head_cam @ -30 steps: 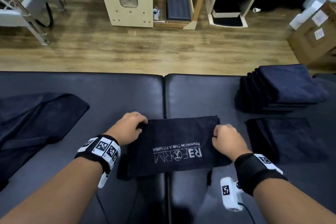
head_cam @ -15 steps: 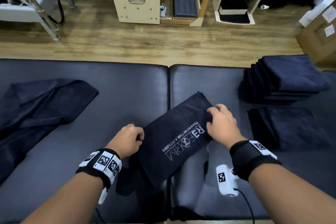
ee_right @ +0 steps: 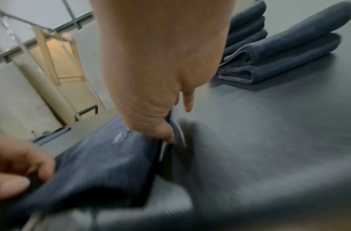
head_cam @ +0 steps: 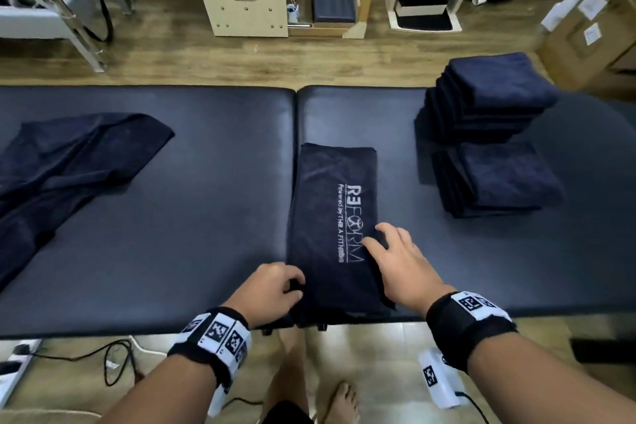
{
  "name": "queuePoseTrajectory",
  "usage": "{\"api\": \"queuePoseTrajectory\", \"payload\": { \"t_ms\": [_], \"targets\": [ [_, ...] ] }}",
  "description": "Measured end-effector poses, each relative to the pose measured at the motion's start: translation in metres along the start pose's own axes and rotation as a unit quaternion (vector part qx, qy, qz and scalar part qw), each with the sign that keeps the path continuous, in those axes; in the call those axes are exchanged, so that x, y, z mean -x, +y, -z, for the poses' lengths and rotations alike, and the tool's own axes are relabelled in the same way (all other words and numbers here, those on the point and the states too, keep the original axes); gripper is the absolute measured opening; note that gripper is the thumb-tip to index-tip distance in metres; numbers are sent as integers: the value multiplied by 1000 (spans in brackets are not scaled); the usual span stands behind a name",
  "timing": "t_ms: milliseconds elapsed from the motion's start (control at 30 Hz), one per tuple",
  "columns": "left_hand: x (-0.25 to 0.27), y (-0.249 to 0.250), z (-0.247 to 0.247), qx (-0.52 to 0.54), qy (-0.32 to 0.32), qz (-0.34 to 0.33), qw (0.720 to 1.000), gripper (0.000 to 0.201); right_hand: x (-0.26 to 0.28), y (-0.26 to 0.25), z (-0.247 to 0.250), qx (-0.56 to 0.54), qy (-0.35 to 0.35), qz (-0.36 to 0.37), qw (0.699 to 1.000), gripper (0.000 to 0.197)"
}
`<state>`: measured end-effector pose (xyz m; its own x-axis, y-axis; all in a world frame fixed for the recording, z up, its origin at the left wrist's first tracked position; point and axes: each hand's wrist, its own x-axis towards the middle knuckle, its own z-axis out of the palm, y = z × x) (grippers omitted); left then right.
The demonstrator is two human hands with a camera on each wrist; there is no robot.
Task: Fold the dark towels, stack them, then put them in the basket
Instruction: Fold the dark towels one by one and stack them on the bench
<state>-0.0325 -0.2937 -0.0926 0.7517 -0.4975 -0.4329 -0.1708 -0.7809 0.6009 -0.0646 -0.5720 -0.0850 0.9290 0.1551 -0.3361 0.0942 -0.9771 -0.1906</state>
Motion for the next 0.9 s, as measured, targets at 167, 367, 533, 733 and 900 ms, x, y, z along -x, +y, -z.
{"api": "queuePoseTrajectory", "payload": {
  "t_ms": [167, 367, 533, 733, 900],
  "targets": [
    [18, -19, -5, 43, 51, 15, 998, 57, 34, 3, -22, -4, -8, 54, 999, 69],
    [11, -15, -11, -99, 22, -8, 995, 65, 34, -2, -31, -38, 16, 66, 997, 37],
    [-6, -12, -10, -138, 84, -43, 986, 38, 29, 7, -27, -59, 29, 91, 994, 28],
    [-32, -14, 23, 34, 66, -84, 994, 15, 10, 17, 1, -110, 66, 47, 991, 30],
    [-73, 7, 72, 165, 60, -34, 984, 43, -30, 27, 35, -189, 123, -51, 973, 24]
  ]
}}
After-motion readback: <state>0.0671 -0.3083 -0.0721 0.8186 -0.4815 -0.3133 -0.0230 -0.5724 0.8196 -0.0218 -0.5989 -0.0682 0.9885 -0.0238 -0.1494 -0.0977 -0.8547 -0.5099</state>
